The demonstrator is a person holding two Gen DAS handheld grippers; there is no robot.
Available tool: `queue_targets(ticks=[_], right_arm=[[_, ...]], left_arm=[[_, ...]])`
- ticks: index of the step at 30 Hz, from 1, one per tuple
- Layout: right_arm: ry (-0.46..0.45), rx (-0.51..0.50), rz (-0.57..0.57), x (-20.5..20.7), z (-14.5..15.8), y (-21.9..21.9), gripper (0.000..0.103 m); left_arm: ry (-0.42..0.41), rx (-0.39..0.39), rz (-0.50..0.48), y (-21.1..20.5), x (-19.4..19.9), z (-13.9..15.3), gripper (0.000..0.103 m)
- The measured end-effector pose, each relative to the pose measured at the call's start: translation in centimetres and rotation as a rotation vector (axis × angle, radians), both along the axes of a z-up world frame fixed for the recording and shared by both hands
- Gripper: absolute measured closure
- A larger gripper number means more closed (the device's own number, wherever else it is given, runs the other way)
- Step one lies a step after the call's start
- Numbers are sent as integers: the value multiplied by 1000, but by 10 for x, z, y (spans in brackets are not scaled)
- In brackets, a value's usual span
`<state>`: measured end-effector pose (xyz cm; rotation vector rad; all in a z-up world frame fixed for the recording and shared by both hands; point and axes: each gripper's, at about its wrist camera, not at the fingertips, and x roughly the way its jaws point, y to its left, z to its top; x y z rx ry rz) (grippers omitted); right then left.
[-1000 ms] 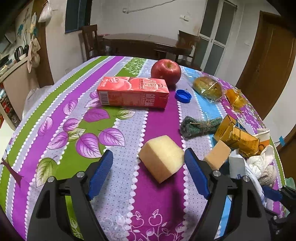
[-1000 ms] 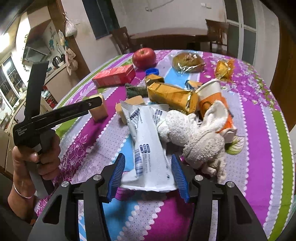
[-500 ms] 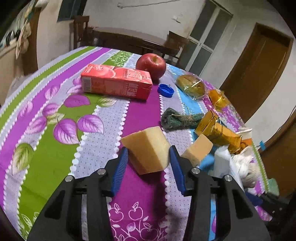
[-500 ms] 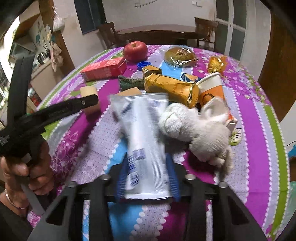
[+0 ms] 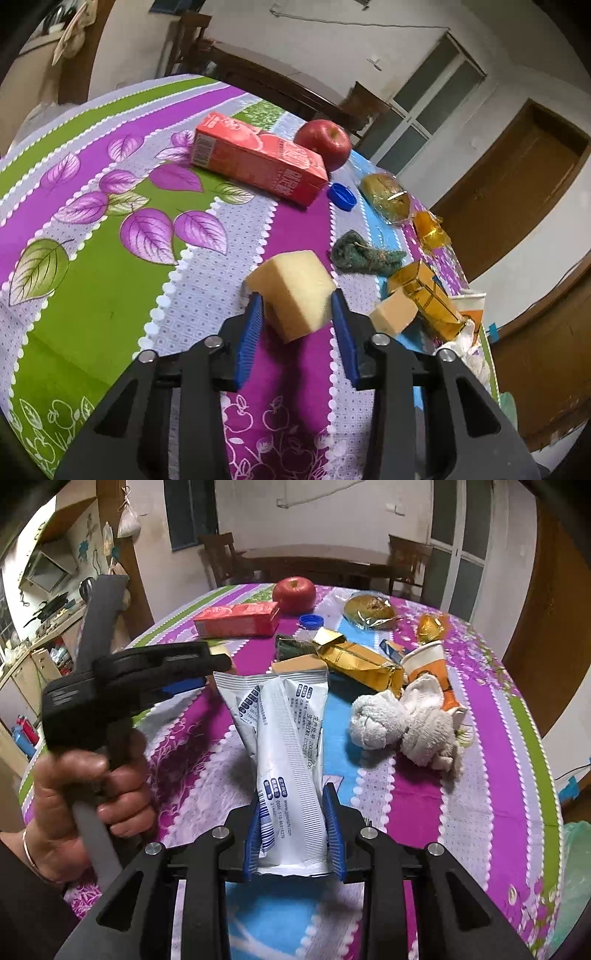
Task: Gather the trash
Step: 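Grasp the yellow sponge block with the left gripper while the right grasps white wrappers, then carry the sponge block and white wrappers over the green bin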
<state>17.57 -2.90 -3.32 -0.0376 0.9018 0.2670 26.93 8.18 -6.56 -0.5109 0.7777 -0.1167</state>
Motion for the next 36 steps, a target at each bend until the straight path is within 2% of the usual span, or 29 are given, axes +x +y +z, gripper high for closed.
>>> queue_targets(ticks=[7,11,13,17,20,23,27,29,36], right_arm=[[-29,48,-68,-21,6,-19,71],[-58,70,-67,-30,13,-27,71],[-75,82,-57,-35,17,-32,71],[-99,101,-43,-45,24,-42,71],[-119,120,-45,-52,30,-55,71],[-143,138,-57,-58,35,-70,71],[-173,155,-95,-70,43,-95,71],[-183,164,-130,-75,45,-111,71],[-226,175,-276,-94,58,-177,71]], left_arm=[[1,-7,-11,2,3,-1,74],[5,3,-13,2,3,0,76],[-2,40,-7,-1,1,4,77],[-71,145,23,-7,-17,24,77],[-68,153,-5,-17,-30,34,77],[-86,160,-50,-35,-41,49,77],[-146,214,-124,-73,-54,71,77],[-176,251,-172,-99,-59,79,77],[-234,299,-331,-174,-67,94,77]])
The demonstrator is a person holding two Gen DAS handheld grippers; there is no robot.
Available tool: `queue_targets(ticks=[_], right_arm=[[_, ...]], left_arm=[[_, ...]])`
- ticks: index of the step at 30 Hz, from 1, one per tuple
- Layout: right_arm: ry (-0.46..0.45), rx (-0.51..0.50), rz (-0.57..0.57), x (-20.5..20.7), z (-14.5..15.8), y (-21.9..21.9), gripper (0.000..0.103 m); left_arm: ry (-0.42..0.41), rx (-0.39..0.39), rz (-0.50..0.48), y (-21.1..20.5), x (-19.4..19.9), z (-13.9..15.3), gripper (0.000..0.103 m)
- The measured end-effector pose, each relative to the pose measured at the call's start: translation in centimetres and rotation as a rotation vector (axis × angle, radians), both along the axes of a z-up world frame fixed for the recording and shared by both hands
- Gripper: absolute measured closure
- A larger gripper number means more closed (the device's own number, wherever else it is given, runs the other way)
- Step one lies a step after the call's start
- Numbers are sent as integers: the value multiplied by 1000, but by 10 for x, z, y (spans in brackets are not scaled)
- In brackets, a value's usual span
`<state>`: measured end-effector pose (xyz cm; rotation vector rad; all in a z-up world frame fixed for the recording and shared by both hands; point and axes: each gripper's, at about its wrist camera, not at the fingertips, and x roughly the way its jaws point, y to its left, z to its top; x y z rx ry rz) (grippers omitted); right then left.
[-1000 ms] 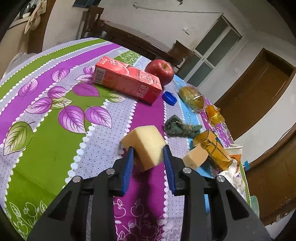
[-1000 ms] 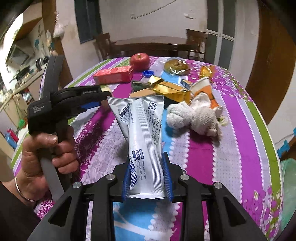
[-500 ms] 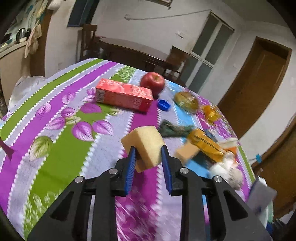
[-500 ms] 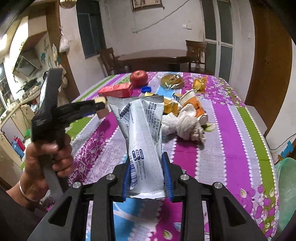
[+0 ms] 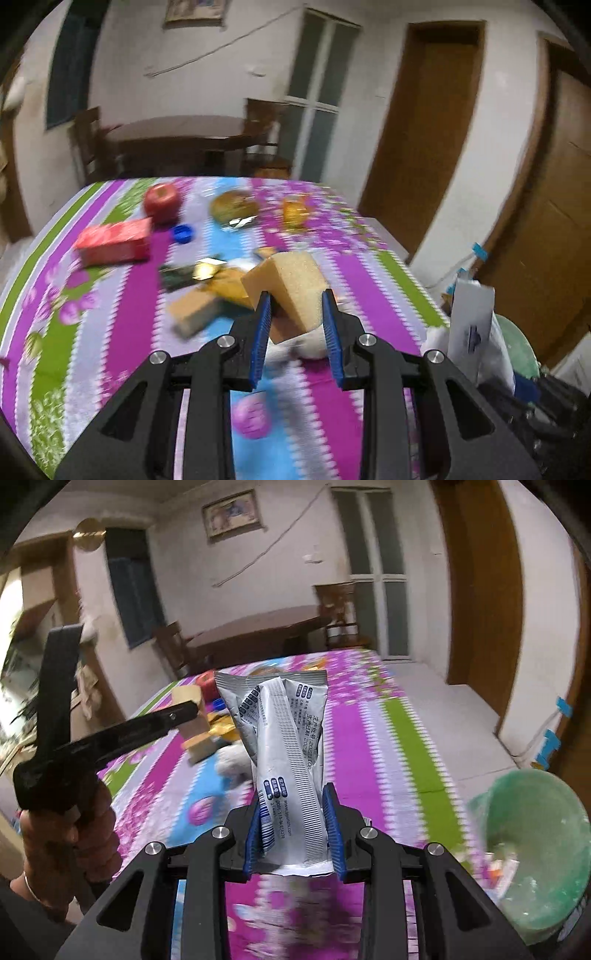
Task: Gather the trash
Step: 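Carry the sponge block and white wrappers over the green bin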
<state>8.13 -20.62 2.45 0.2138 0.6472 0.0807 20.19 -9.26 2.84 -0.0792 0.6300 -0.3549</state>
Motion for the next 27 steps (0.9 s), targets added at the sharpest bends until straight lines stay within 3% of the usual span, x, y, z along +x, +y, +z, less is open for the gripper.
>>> queue_targets(ticks=[8,18,27], right_arm=[[-19,3,-176,-31,10,-77,71],[24,-12,-369,-68,6,-151,71],[103,27,-515,-87,-20,-214,71]], left_arm=[[-29,40,-120,-69,-7,1,77],[-55,116,-272,-150,-20,-7,77],[-75,196,-422,-222,-37,-20,77]])
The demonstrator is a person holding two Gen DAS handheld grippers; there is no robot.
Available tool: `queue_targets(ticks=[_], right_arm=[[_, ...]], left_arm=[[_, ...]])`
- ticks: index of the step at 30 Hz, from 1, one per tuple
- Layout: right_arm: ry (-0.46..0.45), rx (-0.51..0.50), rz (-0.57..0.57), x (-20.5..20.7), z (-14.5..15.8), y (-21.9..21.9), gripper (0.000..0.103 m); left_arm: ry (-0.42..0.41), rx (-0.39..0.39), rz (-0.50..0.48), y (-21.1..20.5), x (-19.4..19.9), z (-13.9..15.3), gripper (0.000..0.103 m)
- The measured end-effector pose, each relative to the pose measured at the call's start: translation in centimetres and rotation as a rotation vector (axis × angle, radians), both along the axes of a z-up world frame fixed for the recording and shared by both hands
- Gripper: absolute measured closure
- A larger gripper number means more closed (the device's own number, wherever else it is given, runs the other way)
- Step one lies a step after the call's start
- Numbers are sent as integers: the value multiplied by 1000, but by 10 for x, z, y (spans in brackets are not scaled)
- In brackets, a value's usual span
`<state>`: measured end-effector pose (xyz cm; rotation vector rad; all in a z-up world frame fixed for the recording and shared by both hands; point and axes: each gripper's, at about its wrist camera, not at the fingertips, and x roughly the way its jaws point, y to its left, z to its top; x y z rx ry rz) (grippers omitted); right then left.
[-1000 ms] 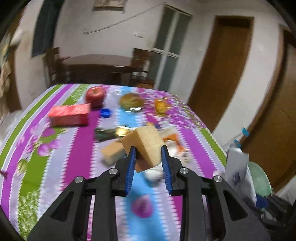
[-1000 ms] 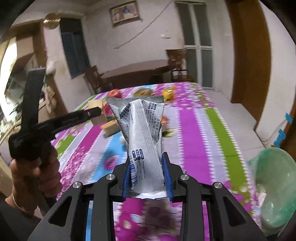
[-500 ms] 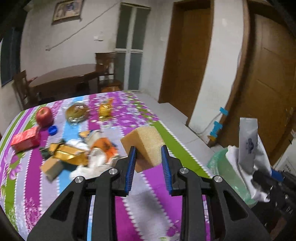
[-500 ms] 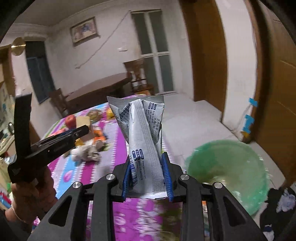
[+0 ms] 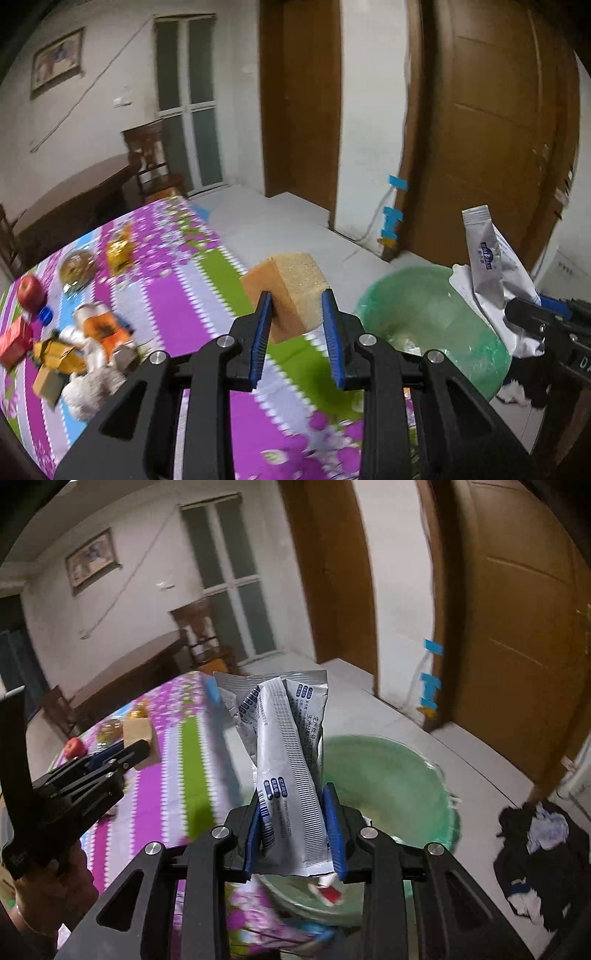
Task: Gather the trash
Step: 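Carry the sponge block and white wrappers over the green bin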
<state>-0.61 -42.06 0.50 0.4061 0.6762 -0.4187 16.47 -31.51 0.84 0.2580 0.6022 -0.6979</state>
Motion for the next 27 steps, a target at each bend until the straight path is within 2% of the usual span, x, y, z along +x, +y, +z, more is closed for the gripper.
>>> queue_targets(ticks=[12,19,27], right_arm=[[81,12,-104,-15,-26,-62,71],[126,25,-128,-13,-38,-81,71],[173,34,-144,-4,-52,-98,71]], left_arm=[[10,97,-122,-76,-14,-20,77],[65,160,-209,-110,-14,-38,76],[114,208,-242,-131,-10,-57,76]])
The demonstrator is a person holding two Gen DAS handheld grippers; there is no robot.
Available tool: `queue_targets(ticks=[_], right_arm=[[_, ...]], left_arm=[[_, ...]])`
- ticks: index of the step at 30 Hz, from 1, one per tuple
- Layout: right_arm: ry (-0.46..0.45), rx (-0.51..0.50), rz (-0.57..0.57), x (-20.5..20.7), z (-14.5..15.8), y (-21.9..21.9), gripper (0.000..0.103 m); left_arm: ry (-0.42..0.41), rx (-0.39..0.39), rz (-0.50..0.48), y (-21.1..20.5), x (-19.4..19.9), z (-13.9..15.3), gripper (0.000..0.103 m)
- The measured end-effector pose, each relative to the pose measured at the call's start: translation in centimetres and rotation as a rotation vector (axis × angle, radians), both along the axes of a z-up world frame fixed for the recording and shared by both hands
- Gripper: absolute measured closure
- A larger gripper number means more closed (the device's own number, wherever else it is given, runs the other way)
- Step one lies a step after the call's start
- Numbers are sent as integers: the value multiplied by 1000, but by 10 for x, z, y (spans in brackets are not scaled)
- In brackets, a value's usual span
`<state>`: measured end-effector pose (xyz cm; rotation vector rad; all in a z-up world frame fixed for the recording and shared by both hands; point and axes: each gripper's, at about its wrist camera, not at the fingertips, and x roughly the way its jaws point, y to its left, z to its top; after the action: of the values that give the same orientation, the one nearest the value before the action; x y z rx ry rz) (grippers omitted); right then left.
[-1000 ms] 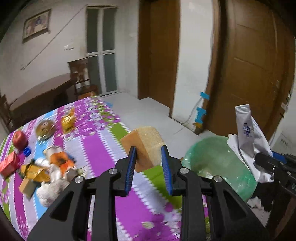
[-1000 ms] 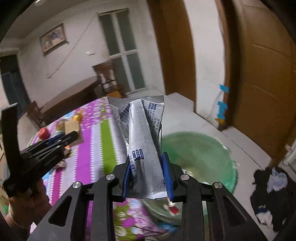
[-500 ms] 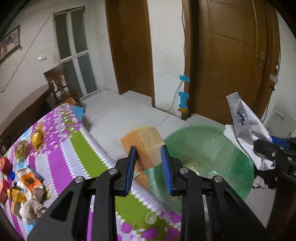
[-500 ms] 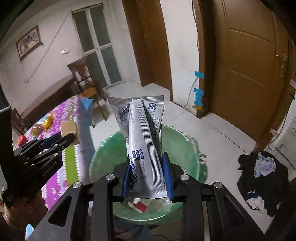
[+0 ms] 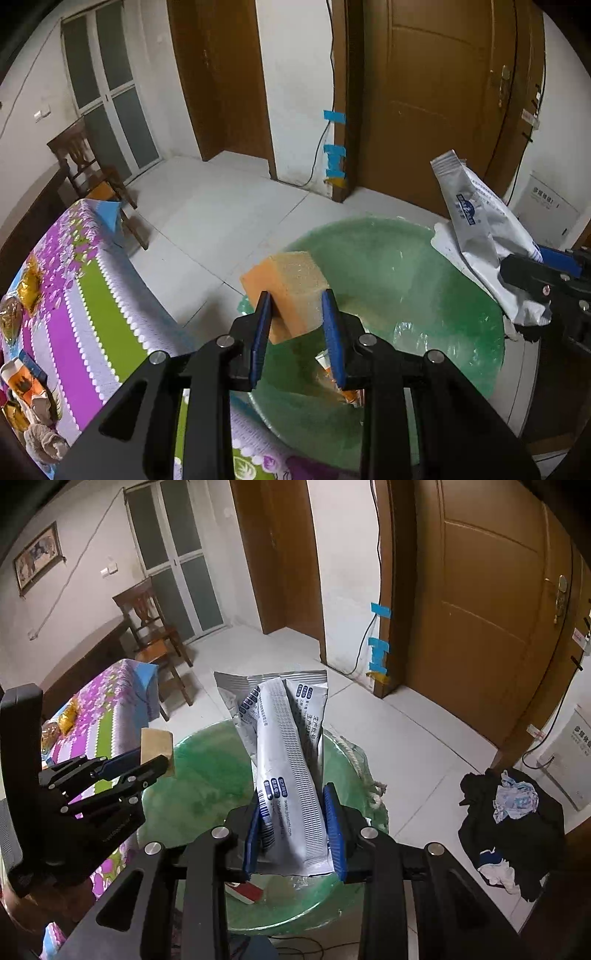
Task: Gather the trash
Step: 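Carry the sponge block and white wrappers over the green bin, then open both grippers to drop the sponge and wrappers into the bin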
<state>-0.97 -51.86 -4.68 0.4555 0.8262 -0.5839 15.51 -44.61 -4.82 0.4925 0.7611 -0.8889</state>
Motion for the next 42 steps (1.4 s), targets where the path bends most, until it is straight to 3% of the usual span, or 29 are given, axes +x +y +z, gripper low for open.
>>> queue_targets(ticks=[18,24,26,28,29,30,32,42], right_arm=[[109,51,11,19,-28,-11,71],[152,51,20,30,-35,-6,71],[163,52,21,33,-38,-4,70],[161,52,24,35,-39,-2,70],[162,47,21,36,-38,-1,63],[166,36,16,36,-37,0,58],[164,16,15,36,-35,2,57],[147,30,25,30,-36,1,57]], left_arm=[[19,85,-65,-20,5,-11,76],[62,105,-82,-20,12,-16,76],[116,92,-108,-19,14,-17,76],[172,79,-151,-18,15,-18,73],[186,80,-174,-18,14,-18,70],[180,84,-177,-17,13,-19,61],[141,77,-198,-13,7,-17,54],[125,74,-161,-5,8,-21,52]])
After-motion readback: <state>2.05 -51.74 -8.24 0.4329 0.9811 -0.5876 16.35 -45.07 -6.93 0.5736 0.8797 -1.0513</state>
